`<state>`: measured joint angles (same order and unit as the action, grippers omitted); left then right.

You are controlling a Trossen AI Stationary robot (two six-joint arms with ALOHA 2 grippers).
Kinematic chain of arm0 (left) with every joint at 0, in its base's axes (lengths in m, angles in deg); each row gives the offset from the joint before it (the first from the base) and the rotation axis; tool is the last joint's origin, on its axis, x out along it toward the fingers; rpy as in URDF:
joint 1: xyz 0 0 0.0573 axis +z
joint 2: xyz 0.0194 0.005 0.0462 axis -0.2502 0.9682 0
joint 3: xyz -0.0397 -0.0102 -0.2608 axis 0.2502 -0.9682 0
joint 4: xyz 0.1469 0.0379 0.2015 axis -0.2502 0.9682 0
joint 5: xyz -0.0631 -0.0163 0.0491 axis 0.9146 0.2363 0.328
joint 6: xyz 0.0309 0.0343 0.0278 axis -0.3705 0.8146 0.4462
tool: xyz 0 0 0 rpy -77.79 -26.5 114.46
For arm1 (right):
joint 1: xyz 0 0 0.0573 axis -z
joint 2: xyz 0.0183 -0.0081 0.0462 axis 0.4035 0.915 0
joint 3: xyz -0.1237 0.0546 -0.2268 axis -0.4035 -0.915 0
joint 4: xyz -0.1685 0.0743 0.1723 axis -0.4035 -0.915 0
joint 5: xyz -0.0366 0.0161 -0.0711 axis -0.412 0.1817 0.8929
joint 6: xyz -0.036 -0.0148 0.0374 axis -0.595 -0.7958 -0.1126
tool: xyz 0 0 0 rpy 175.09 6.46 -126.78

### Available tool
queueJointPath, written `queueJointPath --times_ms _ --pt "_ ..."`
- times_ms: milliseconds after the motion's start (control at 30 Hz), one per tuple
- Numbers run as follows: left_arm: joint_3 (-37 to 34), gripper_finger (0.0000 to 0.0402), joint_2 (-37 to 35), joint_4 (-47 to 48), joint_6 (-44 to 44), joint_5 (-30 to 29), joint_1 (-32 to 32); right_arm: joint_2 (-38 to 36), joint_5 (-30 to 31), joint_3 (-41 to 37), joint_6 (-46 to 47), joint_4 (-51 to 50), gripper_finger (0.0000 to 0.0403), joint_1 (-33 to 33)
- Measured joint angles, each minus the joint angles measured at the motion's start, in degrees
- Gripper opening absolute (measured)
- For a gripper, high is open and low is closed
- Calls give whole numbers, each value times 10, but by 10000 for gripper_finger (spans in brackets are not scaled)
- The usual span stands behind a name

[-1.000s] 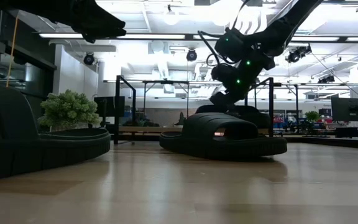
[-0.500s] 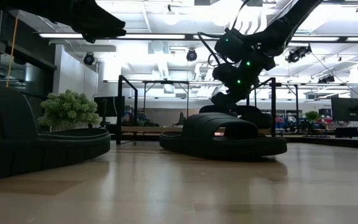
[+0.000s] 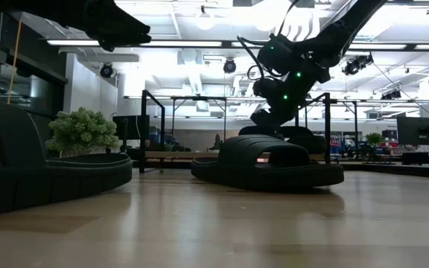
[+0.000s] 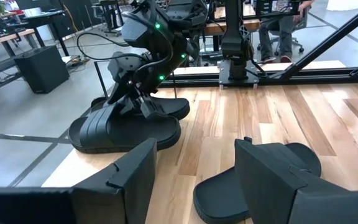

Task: Pick and place slides into the shelf
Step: Put the black slide on the shelf

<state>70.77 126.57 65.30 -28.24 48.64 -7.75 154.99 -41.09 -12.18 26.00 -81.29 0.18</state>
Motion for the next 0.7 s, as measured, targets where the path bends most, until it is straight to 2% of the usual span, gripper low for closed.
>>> queueJointPath --times_ms 300,700 --pt "0 200 0 0 0 0 0 -37 -6 0 -4 0 209 -41" --pt "0 200 0 0 -1 0 0 -153 -9 0 0 0 209 -157"
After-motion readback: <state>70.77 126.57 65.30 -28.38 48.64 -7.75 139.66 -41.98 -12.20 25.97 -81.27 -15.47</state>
